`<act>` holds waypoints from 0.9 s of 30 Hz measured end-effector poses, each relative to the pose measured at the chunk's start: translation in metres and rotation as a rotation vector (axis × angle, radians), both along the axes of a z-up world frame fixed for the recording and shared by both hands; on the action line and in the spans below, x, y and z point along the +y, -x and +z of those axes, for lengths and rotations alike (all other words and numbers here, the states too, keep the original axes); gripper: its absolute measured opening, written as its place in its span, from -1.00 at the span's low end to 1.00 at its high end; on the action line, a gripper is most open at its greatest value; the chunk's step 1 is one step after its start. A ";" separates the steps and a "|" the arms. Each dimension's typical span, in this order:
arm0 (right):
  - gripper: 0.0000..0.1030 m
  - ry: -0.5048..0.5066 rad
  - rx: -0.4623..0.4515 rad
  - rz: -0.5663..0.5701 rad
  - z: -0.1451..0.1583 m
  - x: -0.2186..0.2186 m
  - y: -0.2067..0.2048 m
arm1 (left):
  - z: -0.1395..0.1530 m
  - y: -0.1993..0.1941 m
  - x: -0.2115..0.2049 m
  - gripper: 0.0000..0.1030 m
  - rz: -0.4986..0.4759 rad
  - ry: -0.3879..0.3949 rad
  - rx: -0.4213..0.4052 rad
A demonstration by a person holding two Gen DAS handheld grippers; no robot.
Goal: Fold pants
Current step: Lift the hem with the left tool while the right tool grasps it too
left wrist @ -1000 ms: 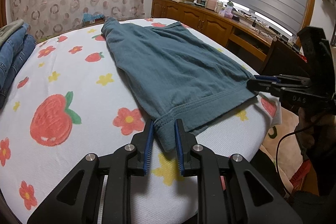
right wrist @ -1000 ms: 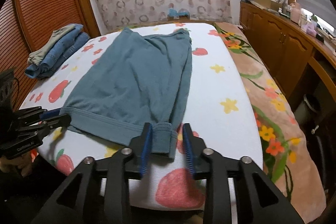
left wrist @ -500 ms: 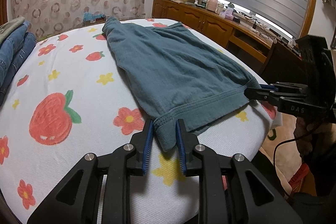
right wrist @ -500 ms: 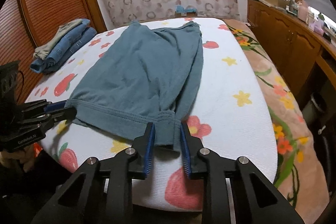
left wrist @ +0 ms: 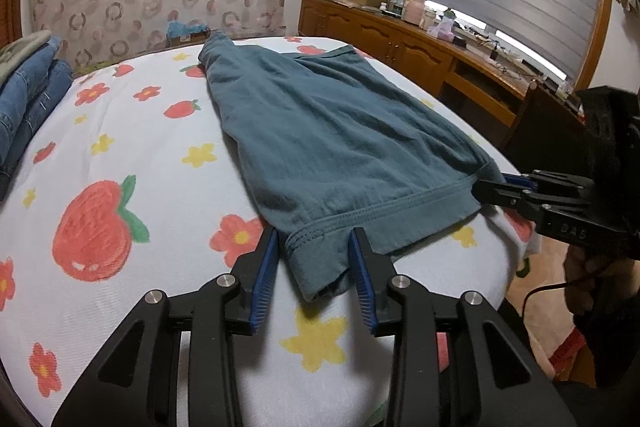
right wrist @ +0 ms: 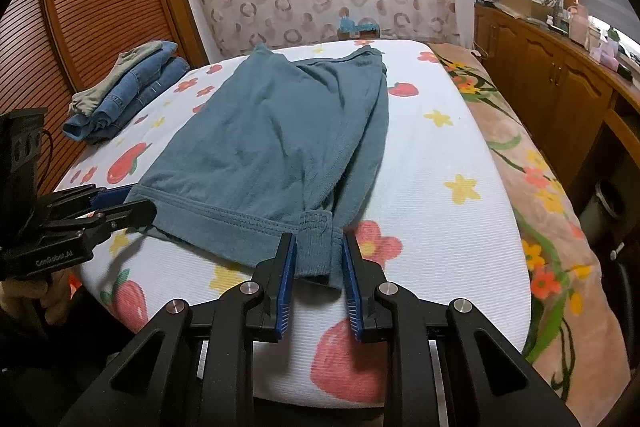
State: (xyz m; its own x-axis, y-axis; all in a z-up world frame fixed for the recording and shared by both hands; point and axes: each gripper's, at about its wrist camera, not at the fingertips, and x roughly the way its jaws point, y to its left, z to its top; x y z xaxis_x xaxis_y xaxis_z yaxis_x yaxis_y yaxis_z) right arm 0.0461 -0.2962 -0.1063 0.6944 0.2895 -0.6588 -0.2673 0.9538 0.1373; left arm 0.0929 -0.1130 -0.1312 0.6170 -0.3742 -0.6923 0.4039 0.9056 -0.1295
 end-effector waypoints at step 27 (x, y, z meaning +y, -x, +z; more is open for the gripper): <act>-0.76 -0.056 -0.281 0.143 0.126 0.017 0.011 | 0.163 0.019 0.028 -0.80 -0.037 0.125 -0.333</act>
